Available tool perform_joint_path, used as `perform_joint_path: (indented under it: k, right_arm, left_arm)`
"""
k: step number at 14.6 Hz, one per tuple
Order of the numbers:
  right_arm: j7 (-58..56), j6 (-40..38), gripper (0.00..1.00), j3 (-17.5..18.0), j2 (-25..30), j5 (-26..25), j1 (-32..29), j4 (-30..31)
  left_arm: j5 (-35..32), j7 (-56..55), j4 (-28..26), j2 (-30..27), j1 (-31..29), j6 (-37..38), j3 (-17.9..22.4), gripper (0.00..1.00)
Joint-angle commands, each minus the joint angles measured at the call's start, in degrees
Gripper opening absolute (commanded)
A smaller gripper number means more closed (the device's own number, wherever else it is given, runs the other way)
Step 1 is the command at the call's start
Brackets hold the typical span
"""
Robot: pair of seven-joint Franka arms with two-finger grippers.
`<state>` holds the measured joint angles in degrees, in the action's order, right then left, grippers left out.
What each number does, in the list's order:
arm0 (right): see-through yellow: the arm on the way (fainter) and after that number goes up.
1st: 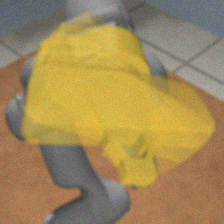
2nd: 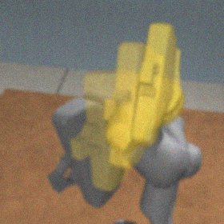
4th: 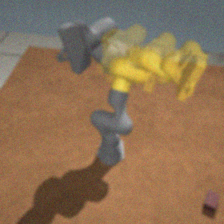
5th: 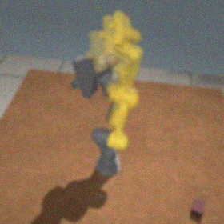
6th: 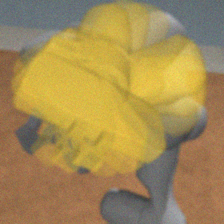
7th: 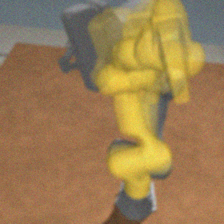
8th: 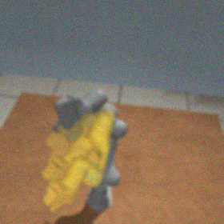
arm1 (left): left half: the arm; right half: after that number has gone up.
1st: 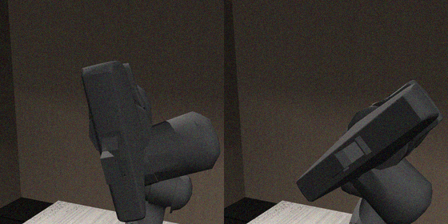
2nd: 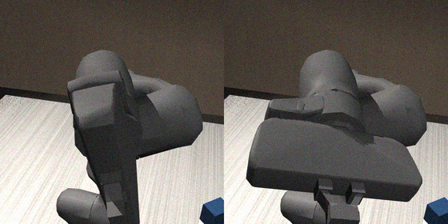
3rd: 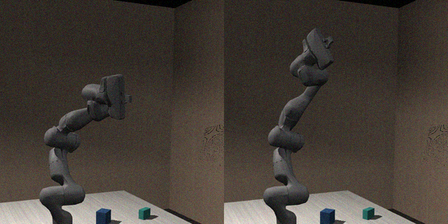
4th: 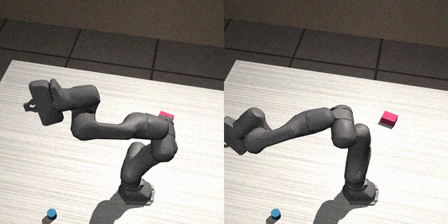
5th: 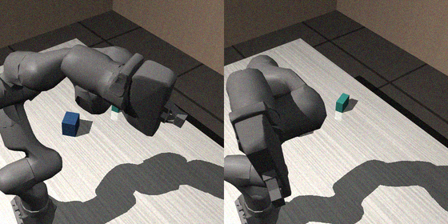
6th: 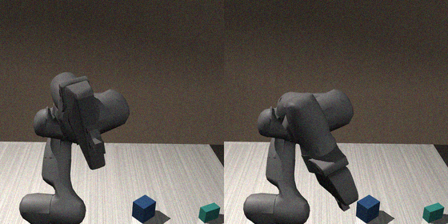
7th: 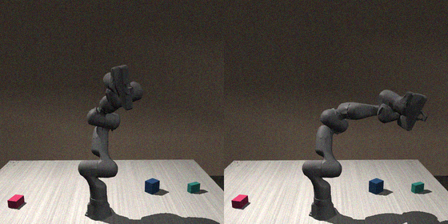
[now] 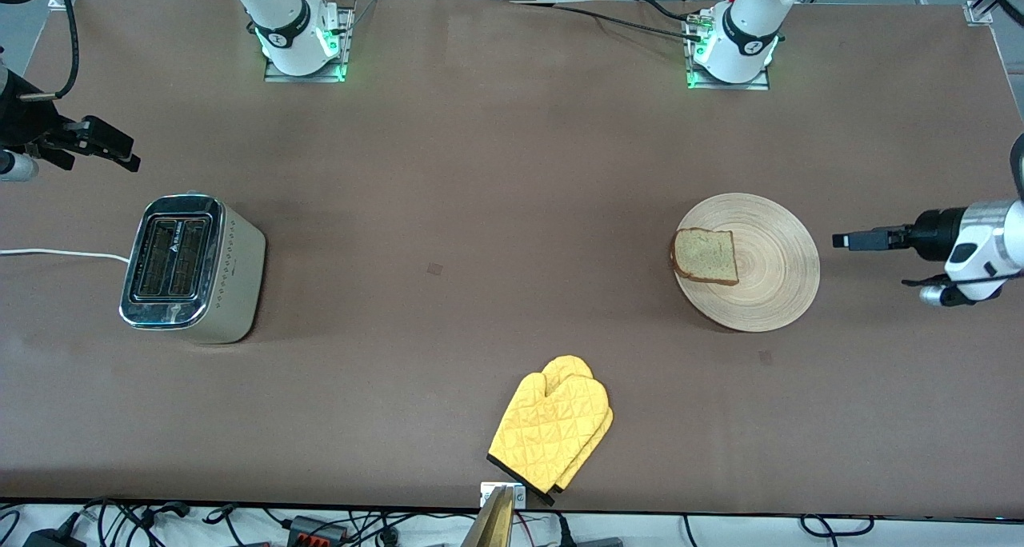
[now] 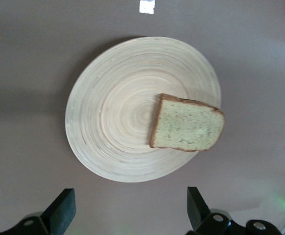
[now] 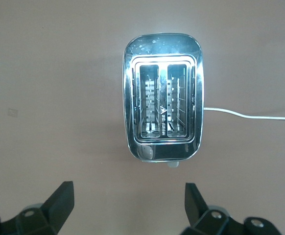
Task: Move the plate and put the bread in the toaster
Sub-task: 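Reach the left gripper to the rim of the wooden plate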
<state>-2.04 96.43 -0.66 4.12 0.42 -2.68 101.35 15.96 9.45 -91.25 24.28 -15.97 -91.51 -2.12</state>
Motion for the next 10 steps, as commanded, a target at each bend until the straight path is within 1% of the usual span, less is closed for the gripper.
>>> perform_joint_path:
  k: [1,3,5,7,8,10]
  right_arm:
    - [0.4,1.1,1.0,0.6,1.2,-0.7,-0.2,1.5]
    - [0.3,1.1,1.0,0.6,1.2,-0.7,-0.2,1.5]
    - [0.3,1.1,1.0,0.6,1.2,-0.7,-0.3,1.5]
    - [0.3,1.2,1.0,0.6,1.2,-0.7,-0.3,1.5]
    - [0.3,1.2,1.0,0.6,1.2,-0.7,-0.3,1.5]
    - [0.3,1.2,1.0,0.6,1.2,-0.7,-0.2,1.5]
  left_arm:
    - [4.1,9.2,2.2,4.3,-3.9,-1.1,-0.2,1.0]
    - [4.3,12.2,2.2,6.2,-4.8,-1.8,-0.2,1.0]
    - [4.5,15.1,1.9,8.2,-7.0,-1.8,-0.3,1.0]
    - [6.4,17.0,1.0,10.3,-8.6,-1.9,-0.4,1.0]
    - [6.8,17.9,0.0,10.9,-8.8,-2.3,-0.4,1.0]
    - [7.6,20.2,-5.1,10.2,-9.9,-7.2,-0.9,1.0]
